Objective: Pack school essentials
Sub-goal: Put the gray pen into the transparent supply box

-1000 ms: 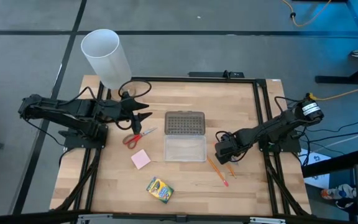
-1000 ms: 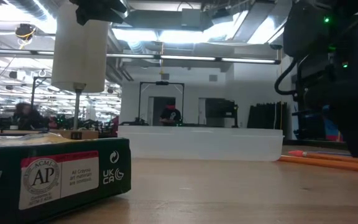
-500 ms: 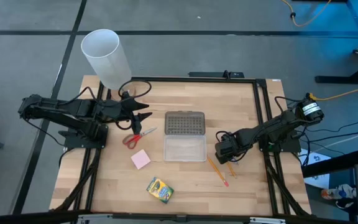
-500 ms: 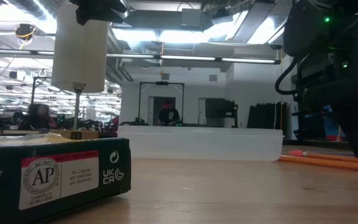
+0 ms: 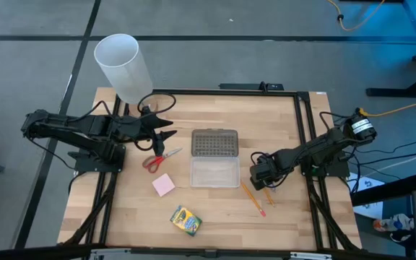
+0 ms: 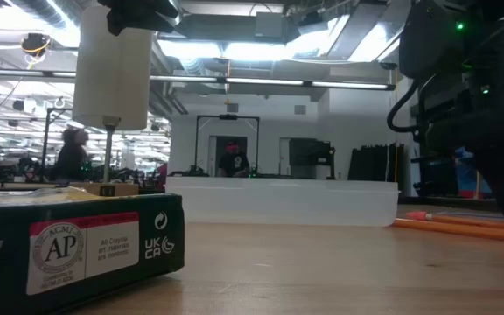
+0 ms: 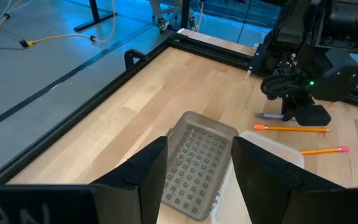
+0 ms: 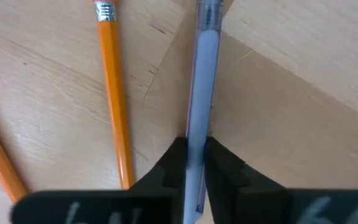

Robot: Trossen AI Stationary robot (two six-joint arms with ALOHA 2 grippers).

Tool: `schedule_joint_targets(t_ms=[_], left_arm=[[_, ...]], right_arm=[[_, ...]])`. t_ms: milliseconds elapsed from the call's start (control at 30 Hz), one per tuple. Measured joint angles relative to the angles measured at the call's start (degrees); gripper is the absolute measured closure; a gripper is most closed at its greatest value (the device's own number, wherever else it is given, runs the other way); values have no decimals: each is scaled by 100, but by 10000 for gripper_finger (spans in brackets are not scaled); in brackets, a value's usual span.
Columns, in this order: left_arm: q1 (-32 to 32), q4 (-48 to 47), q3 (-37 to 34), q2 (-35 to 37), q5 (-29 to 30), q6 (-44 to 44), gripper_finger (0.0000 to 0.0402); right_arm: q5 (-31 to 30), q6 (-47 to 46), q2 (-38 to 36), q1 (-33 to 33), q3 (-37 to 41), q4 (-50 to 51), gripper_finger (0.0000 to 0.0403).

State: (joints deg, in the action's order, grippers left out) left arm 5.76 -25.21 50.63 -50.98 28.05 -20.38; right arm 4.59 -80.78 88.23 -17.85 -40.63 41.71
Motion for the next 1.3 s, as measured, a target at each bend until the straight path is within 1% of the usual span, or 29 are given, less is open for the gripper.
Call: schedule_joint_targets(t_ms=[267,567,700,867,1000,1100,1233,1300], left_arm=[[0,0,0,0,0,2,227],[0,-2,0,0,0,0,227],[1,-4,0,0,-1,2,227],[1,-4,1,0,-2,1,227],[2,-4,0,0,-2,0,227],[0,-3,0,0,-2,0,227],[2,-4,1,0,-2,0,227],[2,-2,0,0,-2,1,227]], right_arm=[[61,-19,13,2,-93,75,368],[103,7,38,-4,-797,1014,370],[-145,46,30,-4,-1255,1292,370],[-520,435,24,-2,-1918,1381,370],[-952,948,22,11,-2452,1188,370],[-1216,1406,17,89,-2743,785,370],[-1249,2139,124,342,-2848,-48,370],[-1116,2469,275,501,-2849,-385,370]])
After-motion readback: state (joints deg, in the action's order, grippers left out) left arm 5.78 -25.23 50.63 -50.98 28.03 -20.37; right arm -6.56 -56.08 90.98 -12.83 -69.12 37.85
